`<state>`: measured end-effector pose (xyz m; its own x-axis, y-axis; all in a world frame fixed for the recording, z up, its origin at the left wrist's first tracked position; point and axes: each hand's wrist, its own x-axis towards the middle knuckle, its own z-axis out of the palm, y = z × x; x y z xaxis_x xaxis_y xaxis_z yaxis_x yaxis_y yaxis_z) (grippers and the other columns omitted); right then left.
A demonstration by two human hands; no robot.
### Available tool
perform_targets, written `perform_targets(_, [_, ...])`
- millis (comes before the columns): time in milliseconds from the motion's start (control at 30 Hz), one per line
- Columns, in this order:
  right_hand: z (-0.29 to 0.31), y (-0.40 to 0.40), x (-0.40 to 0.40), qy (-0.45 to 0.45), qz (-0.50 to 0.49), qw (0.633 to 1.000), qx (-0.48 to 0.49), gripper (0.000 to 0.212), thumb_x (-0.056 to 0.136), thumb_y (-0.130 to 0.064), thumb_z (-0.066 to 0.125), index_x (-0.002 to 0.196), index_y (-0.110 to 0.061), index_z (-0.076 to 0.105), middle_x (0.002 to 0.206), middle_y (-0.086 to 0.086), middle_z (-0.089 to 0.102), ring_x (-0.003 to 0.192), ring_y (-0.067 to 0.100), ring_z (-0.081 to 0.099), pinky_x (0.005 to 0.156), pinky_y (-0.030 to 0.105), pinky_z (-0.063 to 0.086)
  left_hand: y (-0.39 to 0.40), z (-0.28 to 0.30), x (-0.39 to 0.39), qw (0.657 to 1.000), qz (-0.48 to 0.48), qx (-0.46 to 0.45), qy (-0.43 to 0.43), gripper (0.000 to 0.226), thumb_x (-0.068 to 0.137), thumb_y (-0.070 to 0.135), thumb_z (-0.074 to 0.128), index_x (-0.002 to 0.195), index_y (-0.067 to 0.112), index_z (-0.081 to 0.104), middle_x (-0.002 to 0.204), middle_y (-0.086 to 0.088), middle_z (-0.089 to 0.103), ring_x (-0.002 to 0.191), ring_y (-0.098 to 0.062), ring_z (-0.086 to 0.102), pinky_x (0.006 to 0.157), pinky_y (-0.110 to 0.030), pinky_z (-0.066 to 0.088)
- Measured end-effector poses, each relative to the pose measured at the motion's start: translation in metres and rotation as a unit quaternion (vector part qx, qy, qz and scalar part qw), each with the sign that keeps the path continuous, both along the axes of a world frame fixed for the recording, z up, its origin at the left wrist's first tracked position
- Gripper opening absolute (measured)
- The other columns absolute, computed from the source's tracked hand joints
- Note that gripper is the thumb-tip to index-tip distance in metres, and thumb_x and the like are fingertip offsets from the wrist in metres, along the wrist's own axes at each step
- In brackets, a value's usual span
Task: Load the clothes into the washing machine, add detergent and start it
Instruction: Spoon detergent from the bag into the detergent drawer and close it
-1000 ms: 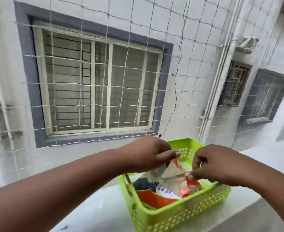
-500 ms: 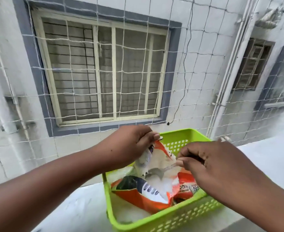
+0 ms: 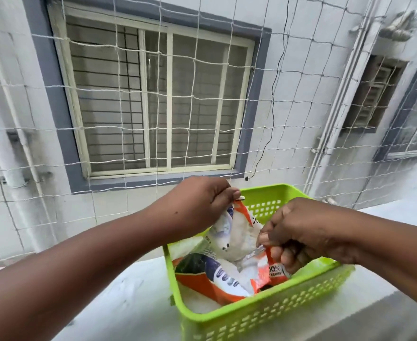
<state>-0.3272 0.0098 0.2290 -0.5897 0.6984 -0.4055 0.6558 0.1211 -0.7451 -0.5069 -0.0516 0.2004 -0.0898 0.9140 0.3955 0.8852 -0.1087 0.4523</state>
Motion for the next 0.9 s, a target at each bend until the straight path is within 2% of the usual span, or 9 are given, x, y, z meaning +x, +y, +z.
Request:
perform_targets(67, [0.002,-0.001,0.002,0.011,-0.024,1.000,-0.016,0.012,0.090,0.000,0.057,0.079,-0.001,0.063,0.050,0.006,0.058,0.036,0.012,0.049,0.041,0.022,0.050,0.001,0.000,0.000,1.000,0.002,-0.002,-0.007,0.037,0.097,0.041,0.046,0.085,0.012,0.065,0.066,0.002,0.055,0.063,-0.014,0.051,0.062,-0.031,0.039])
perform_targets(200, [0.010,-0.004,0.006,0.013,-0.063,0.998,-0.019,0.013,0.090,-0.001,0.057,0.078,-0.002,0.063,0.052,0.005,0.058,0.037,0.011,0.048,0.045,0.024,0.051,0.001,0.002,0.000,1.000,0.007,-0.018,-0.022,0.037,0.098,0.039,0.047,0.071,0.015,0.057,0.058,0.004,0.046,0.053,-0.007,0.041,0.049,-0.020,0.029])
perform_targets(267, [0.014,-0.008,0.010,0.017,-0.085,0.996,-0.016,0.014,0.089,0.000,0.058,0.076,-0.002,0.064,0.050,0.005,0.056,0.037,0.011,0.045,0.042,0.022,0.048,0.001,0.002,0.000,0.999,0.006,-0.029,-0.022,0.039,0.098,0.039,0.047,0.075,0.010,0.059,0.059,0.003,0.047,0.054,-0.008,0.041,0.050,-0.023,0.031])
perform_targets(333, [0.016,-0.012,0.015,0.019,-0.104,0.994,-0.008,0.015,0.089,0.000,0.058,0.075,-0.001,0.064,0.049,0.004,0.054,0.036,0.011,0.042,0.040,0.021,0.045,0.003,0.003,0.000,0.999,0.004,-0.038,-0.031,0.041,0.098,0.038,0.048,0.079,0.005,0.061,0.066,-0.005,0.055,0.057,-0.014,0.045,0.055,-0.028,0.034])
perform_targets(433, [0.019,-0.020,0.019,0.030,-0.139,0.990,0.000,0.014,0.089,-0.001,0.057,0.077,0.000,0.065,0.047,0.003,0.053,0.035,0.010,0.042,0.039,0.020,0.044,0.006,0.002,-0.002,0.997,-0.007,-0.049,-0.065,0.043,0.097,0.037,0.049,0.079,0.000,0.061,0.074,-0.016,0.062,0.066,-0.023,0.053,0.061,-0.029,0.038])
perform_targets(567, [0.025,-0.028,0.021,0.028,-0.178,0.984,-0.006,0.013,0.091,-0.002,0.055,0.082,0.001,0.064,0.046,0.001,0.051,0.033,0.007,0.041,0.039,0.017,0.045,0.007,0.002,-0.004,0.992,-0.016,-0.060,-0.110,0.044,0.096,0.037,0.051,0.077,-0.001,0.063,0.063,-0.008,0.061,0.059,-0.021,0.055,0.061,-0.030,0.045])
perform_targets(733, [0.031,-0.030,0.026,0.021,-0.207,0.978,-0.008,0.014,0.092,-0.003,0.052,0.086,0.001,0.064,0.043,-0.001,0.050,0.030,0.005,0.040,0.035,0.015,0.043,0.006,0.004,-0.002,0.991,-0.016,-0.058,-0.115,0.041,0.097,0.037,0.050,0.067,0.010,0.061,0.055,-0.002,0.058,0.050,-0.015,0.052,0.051,-0.023,0.036])
perform_targets(900, [0.037,-0.033,0.035,0.042,-0.219,0.975,-0.012,0.013,0.091,-0.002,0.051,0.087,0.000,0.063,0.043,-0.002,0.051,0.030,0.005,0.041,0.036,0.015,0.044,0.008,0.002,-0.002,0.988,-0.021,-0.058,-0.143,0.044,0.096,0.037,0.052,0.073,0.001,0.064,0.058,-0.007,0.061,0.054,-0.021,0.053,0.059,-0.027,0.042])
